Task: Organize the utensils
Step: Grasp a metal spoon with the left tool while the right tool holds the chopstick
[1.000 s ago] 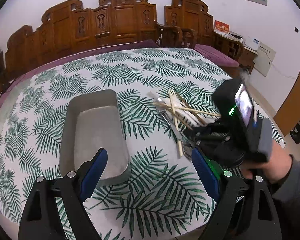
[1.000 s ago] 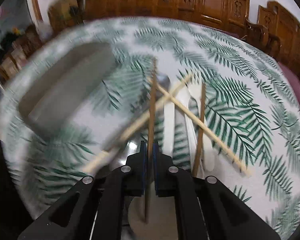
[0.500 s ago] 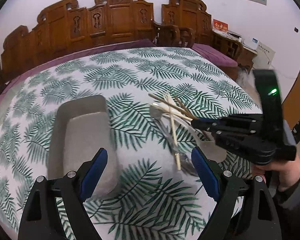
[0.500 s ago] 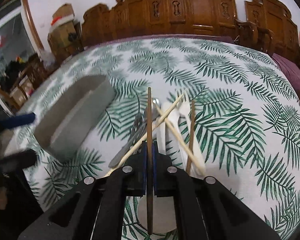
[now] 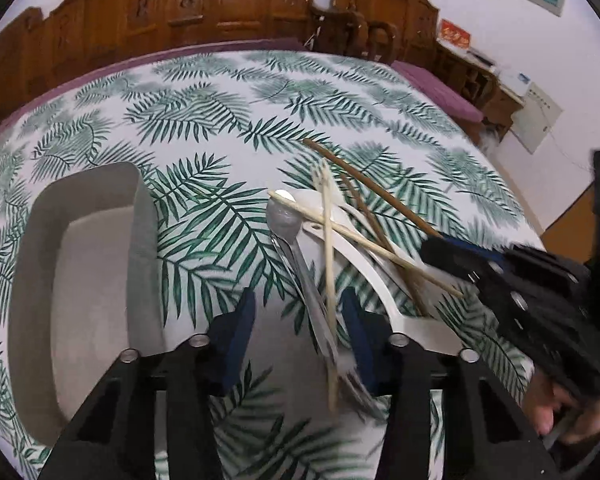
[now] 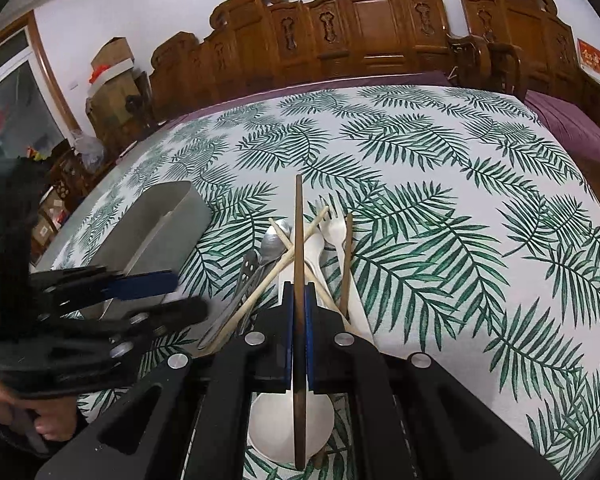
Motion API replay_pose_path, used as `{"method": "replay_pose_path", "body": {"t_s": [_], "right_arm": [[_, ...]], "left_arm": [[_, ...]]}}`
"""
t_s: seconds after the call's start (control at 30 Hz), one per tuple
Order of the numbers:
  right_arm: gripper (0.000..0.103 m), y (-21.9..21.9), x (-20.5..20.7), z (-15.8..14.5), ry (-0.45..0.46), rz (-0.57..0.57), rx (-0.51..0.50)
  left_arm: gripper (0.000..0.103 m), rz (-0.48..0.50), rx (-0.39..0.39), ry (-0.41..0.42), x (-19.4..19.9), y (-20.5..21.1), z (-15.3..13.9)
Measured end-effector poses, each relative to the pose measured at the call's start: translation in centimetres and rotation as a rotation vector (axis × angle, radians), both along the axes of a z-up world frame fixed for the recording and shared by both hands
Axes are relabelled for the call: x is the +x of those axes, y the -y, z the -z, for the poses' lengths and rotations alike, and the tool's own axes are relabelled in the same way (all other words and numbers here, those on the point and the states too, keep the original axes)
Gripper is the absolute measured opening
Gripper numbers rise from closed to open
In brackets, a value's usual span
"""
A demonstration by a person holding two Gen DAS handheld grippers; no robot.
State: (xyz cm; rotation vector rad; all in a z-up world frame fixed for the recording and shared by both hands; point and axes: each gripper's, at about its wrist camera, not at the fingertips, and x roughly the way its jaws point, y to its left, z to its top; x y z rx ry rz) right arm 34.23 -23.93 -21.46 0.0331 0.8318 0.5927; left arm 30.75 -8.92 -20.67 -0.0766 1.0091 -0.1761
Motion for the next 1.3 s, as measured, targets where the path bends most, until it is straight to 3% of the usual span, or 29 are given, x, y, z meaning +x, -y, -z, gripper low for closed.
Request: {"method": "replay_pose_path", "body": {"t_s": [0.13,0.33,0.53,0.63,1.03,1.3], "right_arm": [[0.006,-0.1,0.1,0.1,-0.003,0.002,-0.001],[0.006,0.1,0.3,0.1,-0.006,0.007,0.009],[0.006,-0.2,0.2,0.1,-0.002,-0.001,0.008],[0.006,-0.4,0.2,0.2,-0.003,-0.002,0.002],[0.006,-1.2,-0.2,0.3,-0.001,-0.009,-0.012],[0.006,-1.8,-0.1,-0.2,0.007,-0.007,0.000]], "left_arm": [[0.031,-0.014,0.001,-0.065,1.8,0.3,1.3],[0.031,-0.030,-0.035,-0.141,2.1,-0.3,2.6],[0.006,-0.024,-0.088,-0.173,1.4,-0.8,2.7],[0.001,-0.018,-0.062,-0.146,1.3,-0.7,2.0],[0.001,0.002,-0.009,0.004,0.4,-0.9,-1.6],[0.001,-0.009,-0.001,0.047,-0.2,-2.5,-2.8]]}}
